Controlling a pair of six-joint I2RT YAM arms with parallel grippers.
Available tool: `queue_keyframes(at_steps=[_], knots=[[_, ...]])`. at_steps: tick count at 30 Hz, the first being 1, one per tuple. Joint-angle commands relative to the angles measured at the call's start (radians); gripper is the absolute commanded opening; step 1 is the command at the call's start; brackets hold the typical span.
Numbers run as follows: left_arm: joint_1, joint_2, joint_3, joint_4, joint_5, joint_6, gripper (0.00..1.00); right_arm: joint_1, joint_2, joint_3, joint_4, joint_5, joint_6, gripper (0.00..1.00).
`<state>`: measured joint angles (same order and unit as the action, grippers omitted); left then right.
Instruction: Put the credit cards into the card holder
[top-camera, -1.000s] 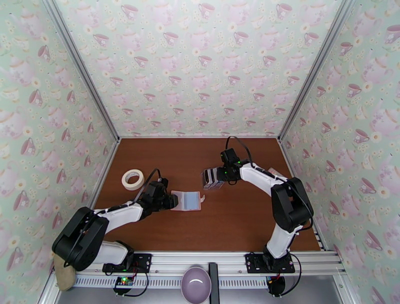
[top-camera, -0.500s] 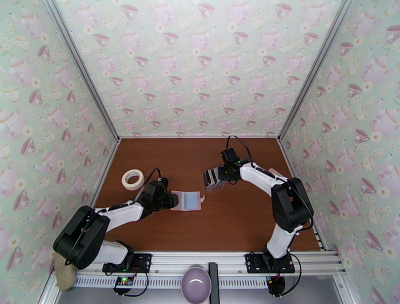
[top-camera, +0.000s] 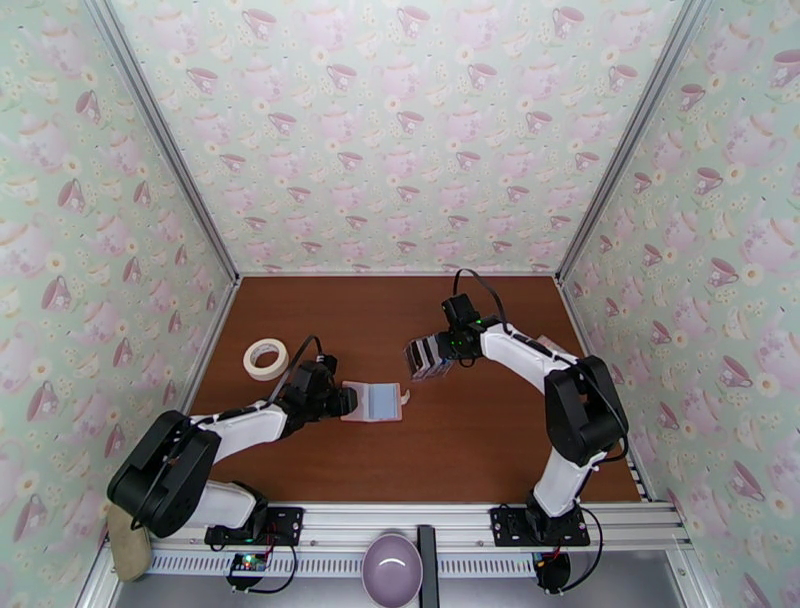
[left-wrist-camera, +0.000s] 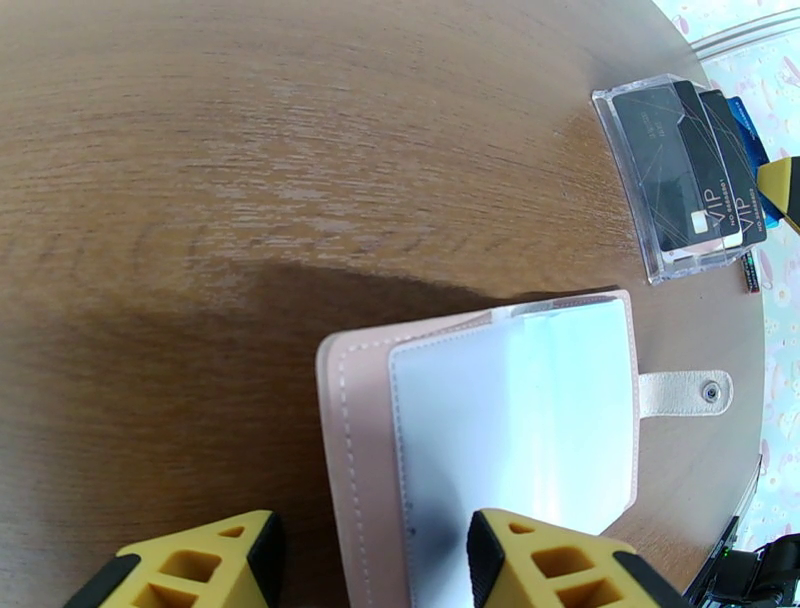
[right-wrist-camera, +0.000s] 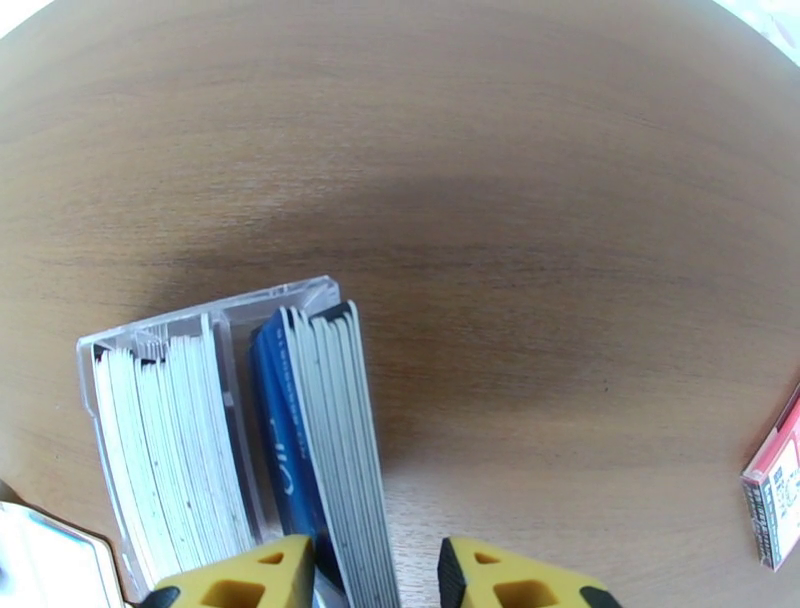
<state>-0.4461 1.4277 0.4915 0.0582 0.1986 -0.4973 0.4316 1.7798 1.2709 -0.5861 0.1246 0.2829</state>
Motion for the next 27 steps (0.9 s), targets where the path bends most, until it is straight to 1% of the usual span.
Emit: queue_keyframes(at_steps=[1, 15, 18, 27], knots=[[0.005, 0.030, 0.013, -0.003, 0.013, -0.008, 0.54, -0.005, -0.031, 0.030, -0.028, 0.038, -0.013, 0.39], [0.004, 0.033, 0.014, -0.001, 0.015, -0.010, 0.54, -0.005, -0.053, 0.040, -0.041, 0.037, -0.016, 0.36], [0.005, 0.033, 0.013, -0.001, 0.015, -0.012, 0.54, -0.006, -0.053, 0.044, -0.043, 0.031, -0.016, 0.34], [0.006, 0.033, 0.014, -0.003, 0.015, -0.010, 0.55, -0.005, -0.050, 0.041, -0.042, 0.014, -0.016, 0.17]])
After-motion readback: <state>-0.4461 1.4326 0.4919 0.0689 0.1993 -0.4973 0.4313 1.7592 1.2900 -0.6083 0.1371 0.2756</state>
